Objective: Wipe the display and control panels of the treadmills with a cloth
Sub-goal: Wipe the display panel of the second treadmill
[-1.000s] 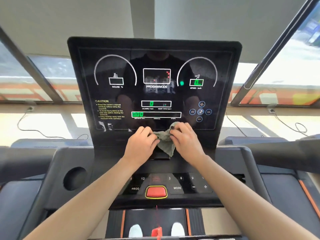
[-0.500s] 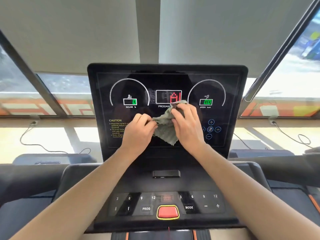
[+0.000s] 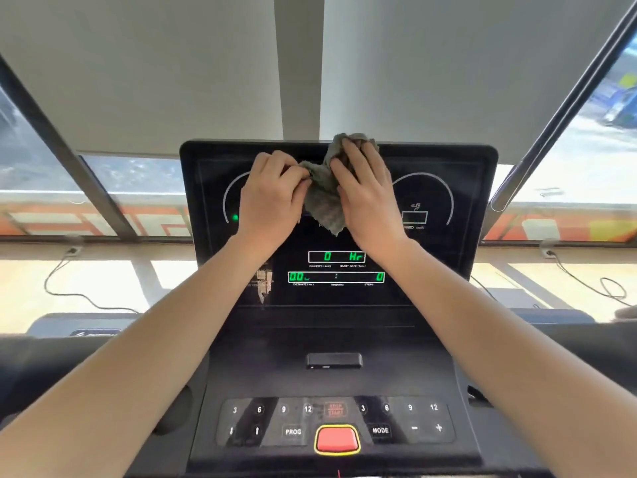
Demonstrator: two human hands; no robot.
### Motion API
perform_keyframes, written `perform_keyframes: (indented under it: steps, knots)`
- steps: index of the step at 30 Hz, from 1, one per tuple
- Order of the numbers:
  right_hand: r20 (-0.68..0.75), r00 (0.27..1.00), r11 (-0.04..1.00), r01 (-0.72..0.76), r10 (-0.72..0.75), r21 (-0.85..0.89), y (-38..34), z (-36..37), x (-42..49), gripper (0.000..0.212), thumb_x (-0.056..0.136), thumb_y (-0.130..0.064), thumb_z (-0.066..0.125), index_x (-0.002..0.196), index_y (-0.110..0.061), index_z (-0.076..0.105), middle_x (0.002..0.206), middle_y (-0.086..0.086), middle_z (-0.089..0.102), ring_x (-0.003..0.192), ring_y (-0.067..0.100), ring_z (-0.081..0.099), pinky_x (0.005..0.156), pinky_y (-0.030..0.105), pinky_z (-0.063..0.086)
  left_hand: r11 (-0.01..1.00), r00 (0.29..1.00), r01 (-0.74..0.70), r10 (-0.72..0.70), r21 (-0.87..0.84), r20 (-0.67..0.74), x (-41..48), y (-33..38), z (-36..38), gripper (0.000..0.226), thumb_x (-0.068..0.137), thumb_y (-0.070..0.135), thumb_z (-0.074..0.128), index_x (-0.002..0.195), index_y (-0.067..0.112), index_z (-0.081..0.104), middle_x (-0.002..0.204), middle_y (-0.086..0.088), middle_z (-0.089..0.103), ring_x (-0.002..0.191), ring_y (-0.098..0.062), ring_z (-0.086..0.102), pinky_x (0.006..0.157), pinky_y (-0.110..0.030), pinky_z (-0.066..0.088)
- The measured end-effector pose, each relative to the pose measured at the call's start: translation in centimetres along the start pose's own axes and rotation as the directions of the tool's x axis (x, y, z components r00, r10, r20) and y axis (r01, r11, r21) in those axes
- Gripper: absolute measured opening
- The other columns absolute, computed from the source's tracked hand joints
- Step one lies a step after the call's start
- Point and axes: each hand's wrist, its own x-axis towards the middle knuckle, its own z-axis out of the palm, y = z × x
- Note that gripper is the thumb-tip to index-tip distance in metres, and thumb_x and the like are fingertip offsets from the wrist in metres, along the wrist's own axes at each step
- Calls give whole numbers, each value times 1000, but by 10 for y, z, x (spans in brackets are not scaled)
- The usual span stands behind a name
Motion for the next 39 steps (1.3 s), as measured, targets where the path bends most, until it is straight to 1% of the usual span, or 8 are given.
perform_keyframes:
  steps: [4,12,17,26,29,32,35,39]
  knots:
    - [107,993,997,65,-59,-48,-19,16,-42,45,91,-13,63,135,-5,55,151,19,42,142,41,33,119,52,24,999,999,21,-20,-27,30,-54,-16,-9,12,95,16,70,93,5,75,92,-7,65,87,-24,57,76,-26,45]
    - [291,946,987,158,-141,-35,-69,55,-121,51,91,-11,63,141,-11,51,157,15,34,146,39,27,121,52,21,993,977,114,-111,-7,185,-176,-39,-20,7,90,11,74,86,6,71,91,-6,63,85,-27,57,76,-28,46]
    - [389,902,976,216,-186,-34,-96,68,-150,54,94,-16,59,146,-13,46,161,12,29,149,36,22,121,51,20,979,948,202,-196,2,251,-228,-47,-30,14,91,20,67,85,8,71,92,-3,62,84,-24,54,70,-31,47]
    - [414,862,955,287,-291,75,-141,84,-147,41,97,-10,35,129,-8,61,150,15,46,140,38,38,121,49,23,876,829,471,-479,100,290,-273,-60,-55,10,81,10,82,85,8,73,89,-3,64,82,-23,57,71,-27,44]
    - [412,836,930,353,-362,100,-161,95,-156,33,96,-10,40,114,-5,68,139,17,55,131,37,47,119,47,25,816,755,551,-577,176,311,-281,-67,-63,12,79,9,83,86,10,73,89,-2,64,85,-24,55,73,-31,44]
    - [466,786,909,397,-407,124,-170,103,-177,30,96,-9,44,113,-3,67,137,17,55,130,36,47,118,46,28,757,672,623,-647,195,360,-287,-65,-67,9,81,12,80,88,14,75,92,2,62,85,-20,55,76,-28,42]
    - [498,759,901,414,-420,129,-166,99,-197,40,98,-9,32,119,0,65,133,17,58,127,36,50,119,46,27,718,613,679,-669,153,420,-288,-54,-65,8,85,13,77,91,18,75,92,8,58,75,-13,57,74,-23,40]
    - [492,759,898,419,-426,131,-148,91,-216,36,99,-7,36,122,2,63,128,17,59,123,36,52,116,46,32,736,625,672,-625,86,468,-289,-29,-54,13,83,11,75,93,19,75,95,9,60,72,-13,62,76,-33,54]
